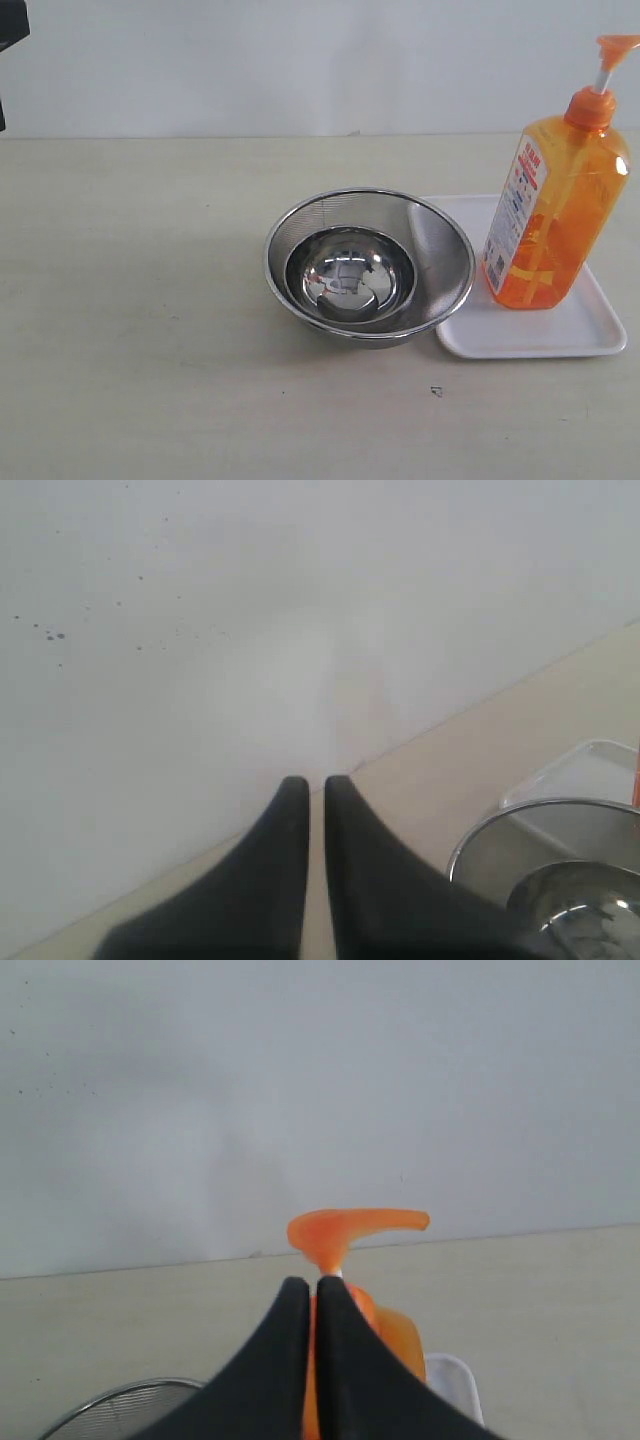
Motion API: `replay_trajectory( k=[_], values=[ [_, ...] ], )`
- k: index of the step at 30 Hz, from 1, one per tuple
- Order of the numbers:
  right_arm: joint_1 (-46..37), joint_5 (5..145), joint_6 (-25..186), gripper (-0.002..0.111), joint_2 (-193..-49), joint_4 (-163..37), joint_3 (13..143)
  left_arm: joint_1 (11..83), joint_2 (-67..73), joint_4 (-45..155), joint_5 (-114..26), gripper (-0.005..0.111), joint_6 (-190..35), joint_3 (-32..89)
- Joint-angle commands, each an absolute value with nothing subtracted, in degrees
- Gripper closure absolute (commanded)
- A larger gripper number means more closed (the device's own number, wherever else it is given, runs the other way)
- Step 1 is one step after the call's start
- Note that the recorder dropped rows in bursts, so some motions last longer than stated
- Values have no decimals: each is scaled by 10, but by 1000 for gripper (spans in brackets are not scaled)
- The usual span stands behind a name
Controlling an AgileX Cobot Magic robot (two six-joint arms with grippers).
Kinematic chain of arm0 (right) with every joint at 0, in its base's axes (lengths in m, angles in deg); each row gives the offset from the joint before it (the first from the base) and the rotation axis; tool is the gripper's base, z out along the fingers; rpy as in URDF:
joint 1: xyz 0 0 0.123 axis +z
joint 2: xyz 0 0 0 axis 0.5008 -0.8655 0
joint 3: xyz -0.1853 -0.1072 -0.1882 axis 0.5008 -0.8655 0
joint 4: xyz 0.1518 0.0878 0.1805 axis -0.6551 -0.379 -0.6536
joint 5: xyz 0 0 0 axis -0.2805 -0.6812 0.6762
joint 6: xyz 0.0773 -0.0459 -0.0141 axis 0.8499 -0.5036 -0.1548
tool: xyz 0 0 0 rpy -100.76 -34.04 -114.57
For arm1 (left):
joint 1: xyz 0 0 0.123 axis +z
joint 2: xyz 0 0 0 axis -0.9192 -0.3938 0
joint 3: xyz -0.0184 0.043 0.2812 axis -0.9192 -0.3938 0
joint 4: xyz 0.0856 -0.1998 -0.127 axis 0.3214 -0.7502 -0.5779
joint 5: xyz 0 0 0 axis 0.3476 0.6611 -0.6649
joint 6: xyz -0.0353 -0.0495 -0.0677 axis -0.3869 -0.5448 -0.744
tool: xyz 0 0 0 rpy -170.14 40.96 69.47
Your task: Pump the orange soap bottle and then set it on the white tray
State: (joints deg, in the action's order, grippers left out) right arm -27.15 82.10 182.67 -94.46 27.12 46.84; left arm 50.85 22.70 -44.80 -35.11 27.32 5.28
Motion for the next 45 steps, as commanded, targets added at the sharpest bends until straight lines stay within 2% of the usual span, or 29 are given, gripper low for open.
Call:
replay_trajectory(
  k=[1,9,14,25,45],
  values=[
    [-269,819,1540,108,-944,22,467,511,231,-454,-355,102,268,52],
    [-268,817,1057,108,-944,-425,467,511,231,-454,-355,102,268,52],
    [-267,817,914,108,-944,-537,467,511,231,-454,-355,102,268,52],
    [-267,809,808,108,-944,-602,467,511,231,-454,-355,102,268,52],
    [-267,755,818,108,-944,-602,467,511,231,-454,-355,102,268,52]
  ],
)
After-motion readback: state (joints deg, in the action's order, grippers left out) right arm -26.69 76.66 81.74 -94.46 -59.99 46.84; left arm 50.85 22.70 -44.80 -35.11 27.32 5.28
